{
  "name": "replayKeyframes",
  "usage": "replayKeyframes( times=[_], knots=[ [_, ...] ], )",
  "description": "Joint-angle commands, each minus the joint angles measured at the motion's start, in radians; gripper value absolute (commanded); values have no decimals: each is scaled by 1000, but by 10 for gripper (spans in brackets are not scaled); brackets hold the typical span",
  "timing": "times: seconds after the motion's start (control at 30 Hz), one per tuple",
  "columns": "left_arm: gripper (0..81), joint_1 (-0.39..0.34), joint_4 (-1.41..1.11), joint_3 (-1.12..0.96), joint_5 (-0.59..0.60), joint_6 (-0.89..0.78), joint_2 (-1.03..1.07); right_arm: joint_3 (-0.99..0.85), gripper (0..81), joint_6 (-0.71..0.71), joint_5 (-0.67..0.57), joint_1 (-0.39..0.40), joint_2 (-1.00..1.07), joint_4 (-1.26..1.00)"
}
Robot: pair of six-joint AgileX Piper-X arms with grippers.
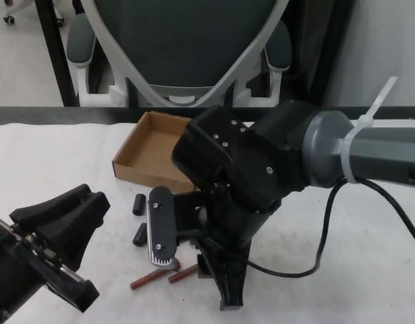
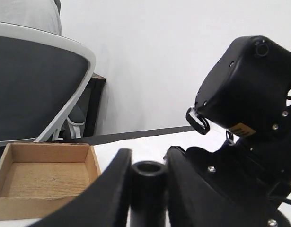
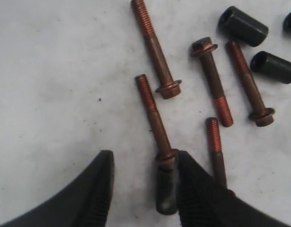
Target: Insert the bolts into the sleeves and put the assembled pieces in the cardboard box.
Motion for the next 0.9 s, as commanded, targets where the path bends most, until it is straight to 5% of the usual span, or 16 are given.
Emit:
replayKeyframes(
  times=[0.0,0.23,0.57,0.63,0.77,0.87],
  knots=[
    [4,-3,-24,-7,9,10,-10,-6,398,-17,47,4,41,-43],
    [4,-1,-24,-7,9,29,-10,-6,398,-8,159,5,150,-49],
    [4,-1,-24,-7,9,35,-10,-6,394,13,151,5,200,-102],
    [4,-1,-24,-7,9,35,-10,-6,332,28,155,5,199,-99],
    [4,-1,-24,-7,9,35,-10,-6,0,108,202,5,199,-99],
    [4,-1,-24,-7,9,35,-10,-6,2,182,262,2,199,-99]
  ],
)
